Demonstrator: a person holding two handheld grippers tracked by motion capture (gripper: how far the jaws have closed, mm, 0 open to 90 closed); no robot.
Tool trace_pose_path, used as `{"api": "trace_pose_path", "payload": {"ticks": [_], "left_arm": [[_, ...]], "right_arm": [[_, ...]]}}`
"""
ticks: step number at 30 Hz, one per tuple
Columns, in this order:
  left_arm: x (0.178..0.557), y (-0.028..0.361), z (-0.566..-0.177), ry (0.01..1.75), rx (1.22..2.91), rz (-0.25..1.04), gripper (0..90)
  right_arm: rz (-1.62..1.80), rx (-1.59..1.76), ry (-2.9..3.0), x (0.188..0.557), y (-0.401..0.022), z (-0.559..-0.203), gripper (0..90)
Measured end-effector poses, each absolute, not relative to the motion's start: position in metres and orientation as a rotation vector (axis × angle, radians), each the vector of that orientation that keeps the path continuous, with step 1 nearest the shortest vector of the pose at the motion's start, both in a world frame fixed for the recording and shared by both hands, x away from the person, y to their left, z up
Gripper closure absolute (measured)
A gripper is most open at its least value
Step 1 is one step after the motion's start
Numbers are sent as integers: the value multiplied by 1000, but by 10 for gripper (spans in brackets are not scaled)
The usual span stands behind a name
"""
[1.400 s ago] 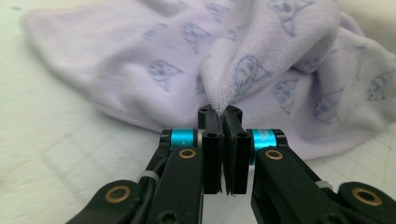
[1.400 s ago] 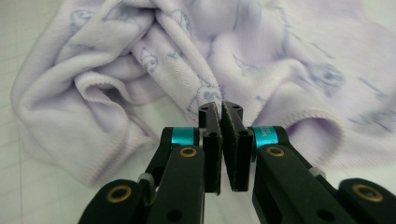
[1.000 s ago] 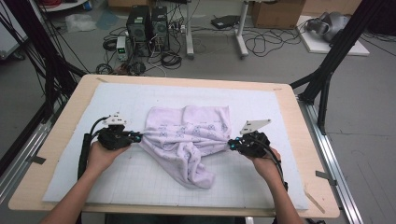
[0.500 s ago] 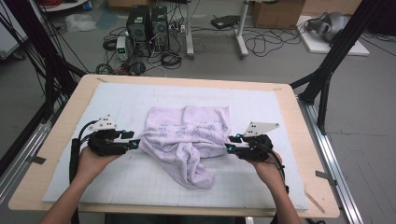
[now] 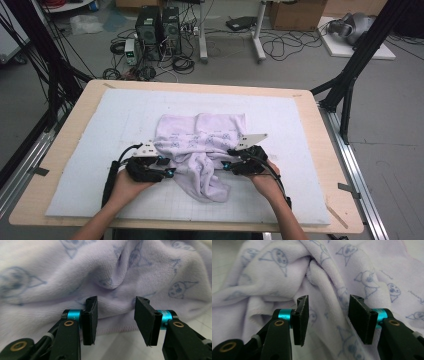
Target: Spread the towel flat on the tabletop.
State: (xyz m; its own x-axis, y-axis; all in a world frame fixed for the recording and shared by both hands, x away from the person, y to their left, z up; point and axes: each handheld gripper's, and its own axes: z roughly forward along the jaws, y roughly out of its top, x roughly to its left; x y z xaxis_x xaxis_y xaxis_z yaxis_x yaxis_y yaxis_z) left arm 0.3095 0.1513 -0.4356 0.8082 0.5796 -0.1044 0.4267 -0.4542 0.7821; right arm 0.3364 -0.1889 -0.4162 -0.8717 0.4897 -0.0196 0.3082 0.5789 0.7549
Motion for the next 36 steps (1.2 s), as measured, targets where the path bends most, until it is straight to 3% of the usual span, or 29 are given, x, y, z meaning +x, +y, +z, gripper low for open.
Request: {"api": "trace_pose_path", "payload": {"ticks": [3, 5, 8, 9, 20, 28, 33, 36], "left_arm": [[313, 139, -442, 753, 2159, 234, 563], [314, 135, -443, 742, 2180, 276, 656], [315, 139, -443, 732, 2186, 250, 864], [315, 140, -442, 730, 2185, 240, 887], [309, 182, -419, 762, 2117, 264, 899], [320, 203, -400, 809, 2063, 351, 899], [334, 202, -405, 846, 2037, 304, 897], [327, 193, -408, 797, 2052, 265, 838]], "right_arm": [[1137, 676, 2602, 343, -183, -424, 505], [1120, 681, 2616, 347, -179, -429, 545], [1108, 665, 2645, 349, -175, -436, 724], [1109, 654, 2657, 348, -174, -436, 784], [1183, 628, 2642, 334, -199, -408, 817], [1156, 603, 2627, 330, -208, -386, 818], [1158, 728, 2617, 352, -216, -395, 814], [1131, 783, 2641, 362, -214, -406, 740]]}}
